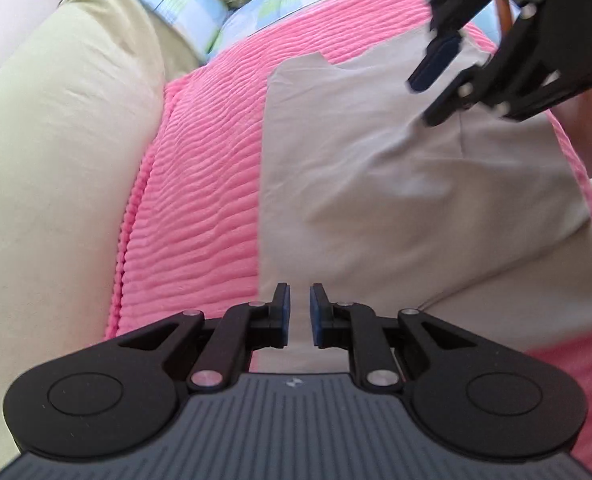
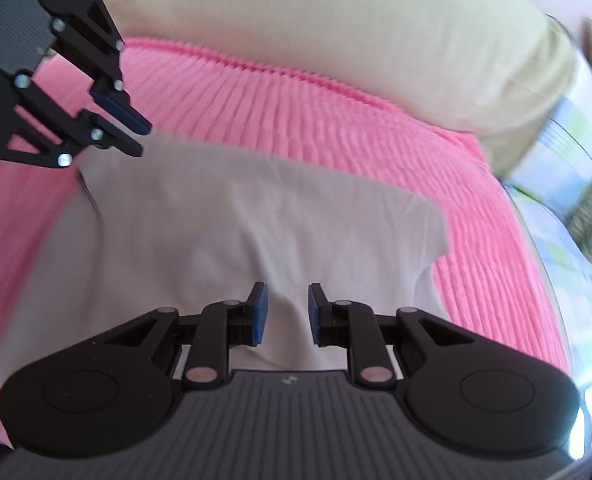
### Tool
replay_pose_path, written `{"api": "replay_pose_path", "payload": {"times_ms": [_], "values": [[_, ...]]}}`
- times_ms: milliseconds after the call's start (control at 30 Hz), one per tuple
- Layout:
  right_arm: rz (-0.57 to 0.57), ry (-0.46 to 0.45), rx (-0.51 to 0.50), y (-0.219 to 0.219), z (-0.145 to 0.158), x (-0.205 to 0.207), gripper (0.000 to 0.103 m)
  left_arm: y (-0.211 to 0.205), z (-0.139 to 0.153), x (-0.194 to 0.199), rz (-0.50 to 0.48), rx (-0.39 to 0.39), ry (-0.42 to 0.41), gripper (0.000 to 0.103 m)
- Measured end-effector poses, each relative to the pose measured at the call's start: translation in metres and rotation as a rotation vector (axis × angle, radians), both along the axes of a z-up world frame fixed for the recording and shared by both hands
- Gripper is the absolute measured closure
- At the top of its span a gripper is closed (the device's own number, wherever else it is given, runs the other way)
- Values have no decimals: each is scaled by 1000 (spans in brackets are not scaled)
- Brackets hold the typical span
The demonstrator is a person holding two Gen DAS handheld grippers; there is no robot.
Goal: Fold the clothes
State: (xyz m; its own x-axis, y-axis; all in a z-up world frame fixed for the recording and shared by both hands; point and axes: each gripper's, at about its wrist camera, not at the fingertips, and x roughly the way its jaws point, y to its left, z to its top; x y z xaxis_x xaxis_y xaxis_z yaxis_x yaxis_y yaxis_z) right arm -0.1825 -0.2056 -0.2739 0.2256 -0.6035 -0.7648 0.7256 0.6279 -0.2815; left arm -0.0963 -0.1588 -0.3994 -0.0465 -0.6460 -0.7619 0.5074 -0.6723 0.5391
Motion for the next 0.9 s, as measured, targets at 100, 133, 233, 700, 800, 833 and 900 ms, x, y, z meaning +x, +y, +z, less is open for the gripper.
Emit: {"api": "replay_pose_path", "payload": {"times_ms": [100, 133, 233, 700, 800, 833, 900], "values": [[-104, 55, 79, 5, -30, 16, 79, -10, -26, 12, -120, 15, -57, 84], [-123, 70, 78, 7, -34, 19, 79, -13, -32, 15, -165, 14, -69, 84], [-184, 92, 6, 22, -22, 32, 79, -13, -24, 29, -269, 12, -54, 84], [153, 104, -123, 67, -45, 173, 88, 16, -1, 79, -568, 31, -122, 80], [70, 22, -85, 52, -37, 161, 98, 29, -19, 74, -731, -36, -202, 73], [51, -11, -76, 49, -32, 156, 98, 30, -25, 72, -769, -55, -220, 68], [26, -48, -66, 46, -25, 150, 98, 29, -37, 66, -826, -88, -257, 62]]}}
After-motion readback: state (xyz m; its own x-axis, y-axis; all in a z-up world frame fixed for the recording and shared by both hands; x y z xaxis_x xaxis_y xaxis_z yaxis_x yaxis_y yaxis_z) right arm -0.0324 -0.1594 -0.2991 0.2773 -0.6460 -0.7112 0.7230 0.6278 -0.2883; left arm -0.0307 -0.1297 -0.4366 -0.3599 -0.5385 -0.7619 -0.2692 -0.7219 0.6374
